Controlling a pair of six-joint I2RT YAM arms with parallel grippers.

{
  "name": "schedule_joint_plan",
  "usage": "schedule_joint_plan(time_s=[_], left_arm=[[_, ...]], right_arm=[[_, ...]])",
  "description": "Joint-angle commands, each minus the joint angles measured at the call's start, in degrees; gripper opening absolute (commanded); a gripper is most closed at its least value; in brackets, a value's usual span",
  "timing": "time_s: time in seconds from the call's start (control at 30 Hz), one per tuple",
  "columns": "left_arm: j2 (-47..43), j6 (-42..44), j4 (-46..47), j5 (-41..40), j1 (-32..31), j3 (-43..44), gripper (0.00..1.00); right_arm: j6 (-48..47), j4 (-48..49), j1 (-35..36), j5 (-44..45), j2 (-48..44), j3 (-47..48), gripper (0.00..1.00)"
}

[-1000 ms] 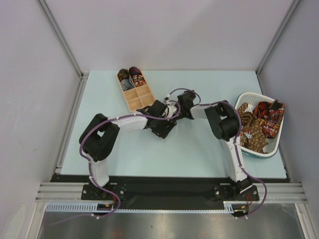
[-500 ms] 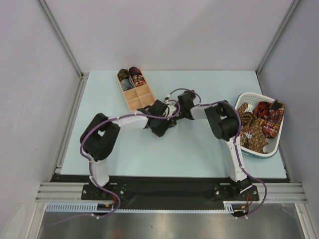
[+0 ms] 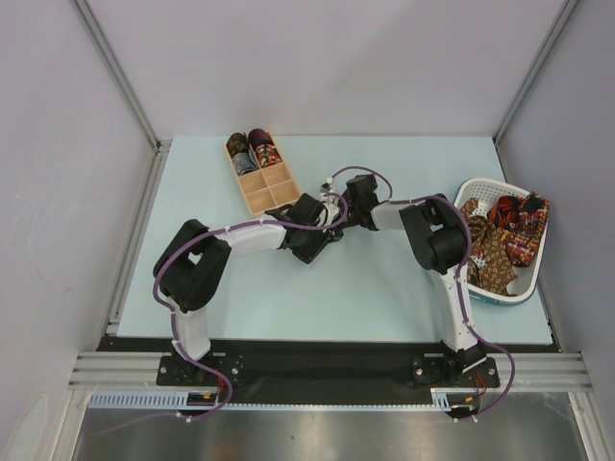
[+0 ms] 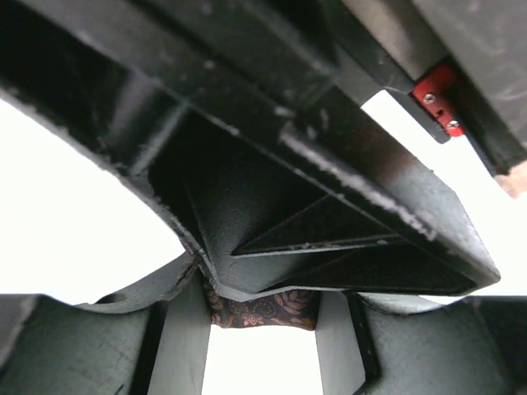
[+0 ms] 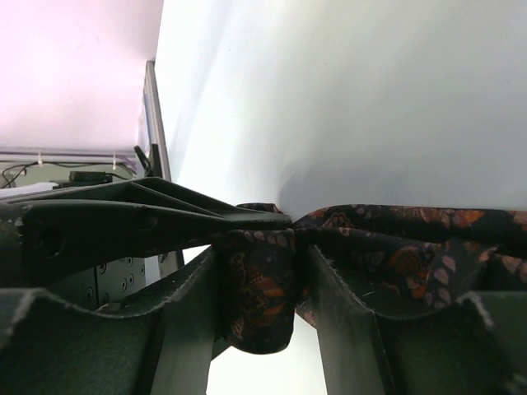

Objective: Roll the ties
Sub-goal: Roll the tie

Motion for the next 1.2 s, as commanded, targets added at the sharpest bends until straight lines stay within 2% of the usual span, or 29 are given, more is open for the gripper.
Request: schedule_joint_plan(time_s=[0.0,0.13,0.3,0.4,0.63,0.8,0.97,1.17], left_arm=[[-0.8,-1.9,-3.8,-3.8,0.6,-0.9,0.49],[-0.8,-1.9,-3.8,-3.5,0.6,-0.6,0.51],[-1.7,-1.8,-2.2,-1.8,0.6,-0.5,0.75],[-1.6,-1.1,-1.9,-1.3,0.6,0.5,0.79],[0.7,1.7,-1.3,1.6,0.6,4.8,0.80],[1.9,2.3,-1.2,3.6,0.6,6.1,0.83],[3.7,1.9,-0.7,3.0,0.6,5.1,0.73],[3.7,0.2,-0.8,0.7,0.6,3.5,0.71]], right_arm=[[-2.5,-2.2,0.0,4.9,-1.9,-1.6,0.52],[-2.4,-2.2,0.1,4.5,-1.4,-1.3,0.42],[-3.9,-5.6,0.6,3.8,0.3,0.6,0.30],[-4.3,-6.5,0.8,3.8,0.5,0.8,0.28],[-6.0,-10.6,1.7,2.9,1.9,2.3,0.23],[-6.8,-11.7,2.1,2.8,2.4,3.1,0.23],[-6.8,-11.7,2.1,2.8,2.5,3.2,0.24],[-6.2,-10.8,1.7,2.7,2.3,2.7,0.24]])
